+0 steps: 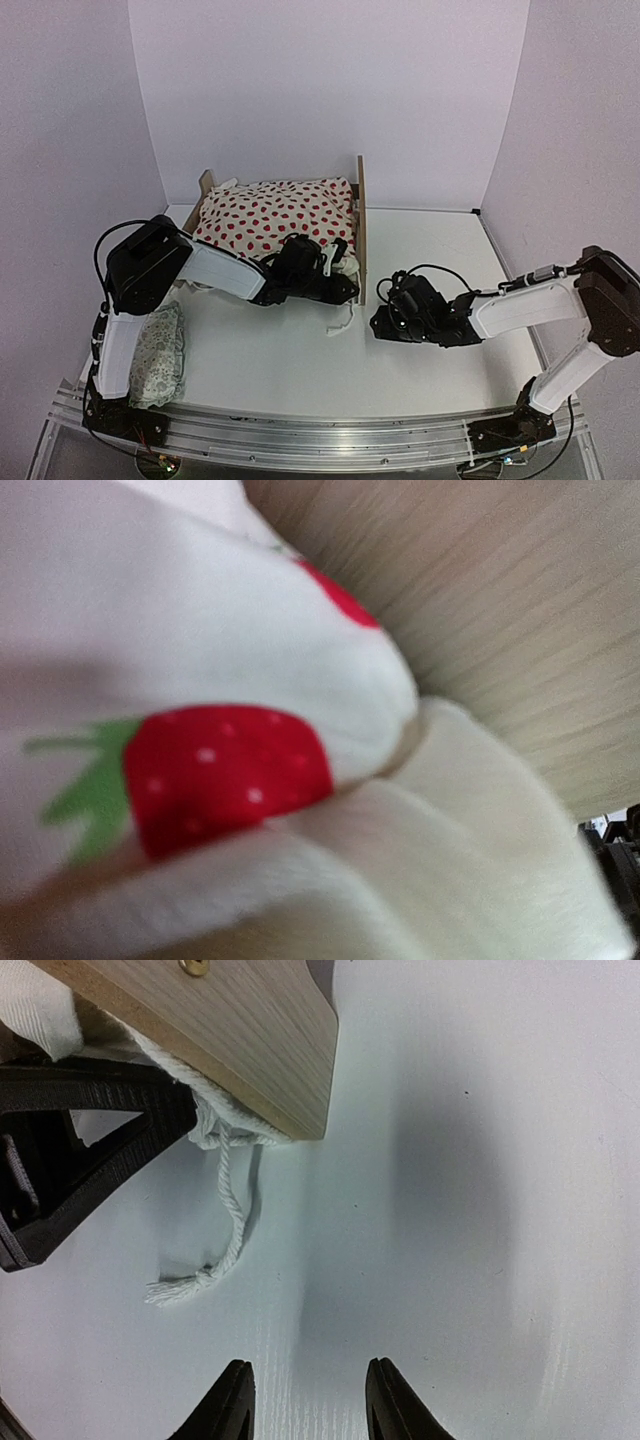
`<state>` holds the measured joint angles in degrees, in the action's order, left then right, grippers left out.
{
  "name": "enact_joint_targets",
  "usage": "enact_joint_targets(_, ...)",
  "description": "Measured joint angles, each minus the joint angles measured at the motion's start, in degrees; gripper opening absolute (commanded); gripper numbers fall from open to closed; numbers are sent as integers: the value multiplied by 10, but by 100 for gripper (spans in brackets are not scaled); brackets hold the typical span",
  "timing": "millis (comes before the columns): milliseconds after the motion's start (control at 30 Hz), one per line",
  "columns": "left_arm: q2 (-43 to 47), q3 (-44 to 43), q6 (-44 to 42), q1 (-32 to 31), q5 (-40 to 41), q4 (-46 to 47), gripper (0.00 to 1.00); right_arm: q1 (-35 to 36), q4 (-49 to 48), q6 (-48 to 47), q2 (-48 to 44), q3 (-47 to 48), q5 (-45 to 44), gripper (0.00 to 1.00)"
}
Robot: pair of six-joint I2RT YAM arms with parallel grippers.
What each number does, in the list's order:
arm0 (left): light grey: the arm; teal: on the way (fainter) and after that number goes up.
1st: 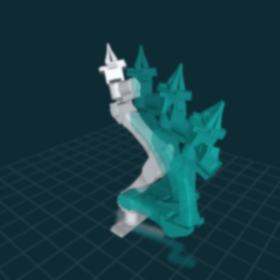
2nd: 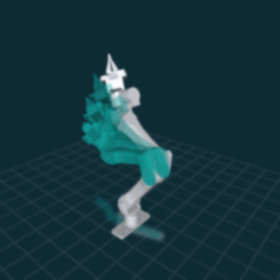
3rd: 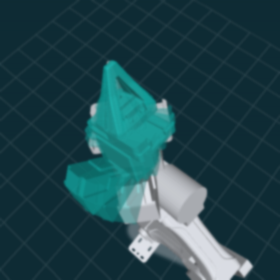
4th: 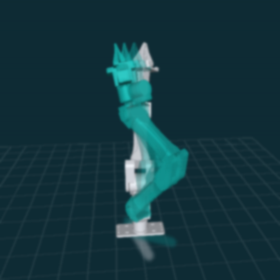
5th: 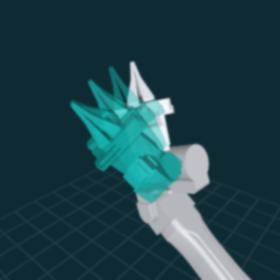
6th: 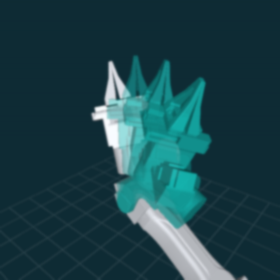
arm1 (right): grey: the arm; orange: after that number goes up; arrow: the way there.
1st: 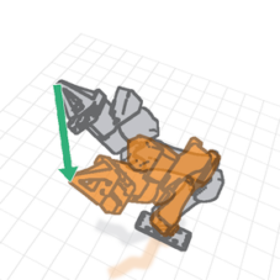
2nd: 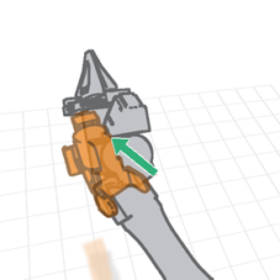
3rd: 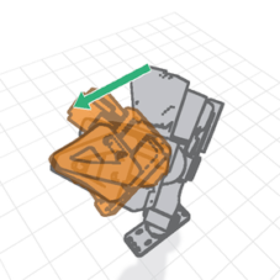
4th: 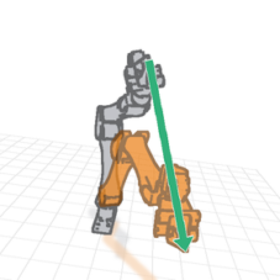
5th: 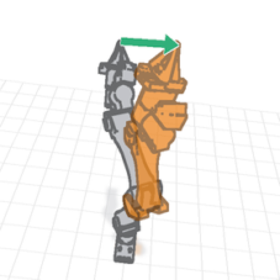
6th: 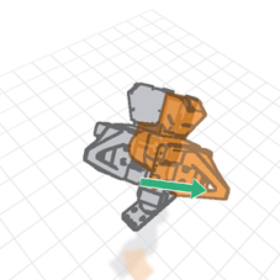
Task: Set up the pet bed
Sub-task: Tie the right ropes of the mattress at the bed frame base.
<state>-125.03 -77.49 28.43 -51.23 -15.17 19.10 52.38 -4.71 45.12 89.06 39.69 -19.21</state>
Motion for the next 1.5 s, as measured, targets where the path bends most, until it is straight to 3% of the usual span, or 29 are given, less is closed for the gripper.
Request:
enact_joint_targets(133,0,1,0,-10,13,23,38,0,0,0,-11,-8,6,39)
enact_joint_targets(400,0,1,-1,-25,43,51,38,-2,0,-3,-38,-17,35,39)
enact_joint_targets(733,-7,-2,-7,-32,94,48,30,-3,-7,-6,-86,-49,63,39)
enact_joint_targets(933,-3,-1,-6,-45,152,11,47,-3,-8,-7,-112,-66,67,39)
enact_joint_targets(1067,34,50,2,-46,178,-30,58,-3,-9,-8,-118,-67,68,40)
enact_joint_targets(1133,58,72,-1,-46,184,-56,58,-3,-8,-10,-117,-66,68,40)
enact_joint_targets(1333,134,113,-73,-46,185,-118,53,-3,3,-14,-71,-22,72,41)
enact_joint_targets(1500,143,117,-170,-38,164,-146,51,-3,4,-9,-2,33,80,44)
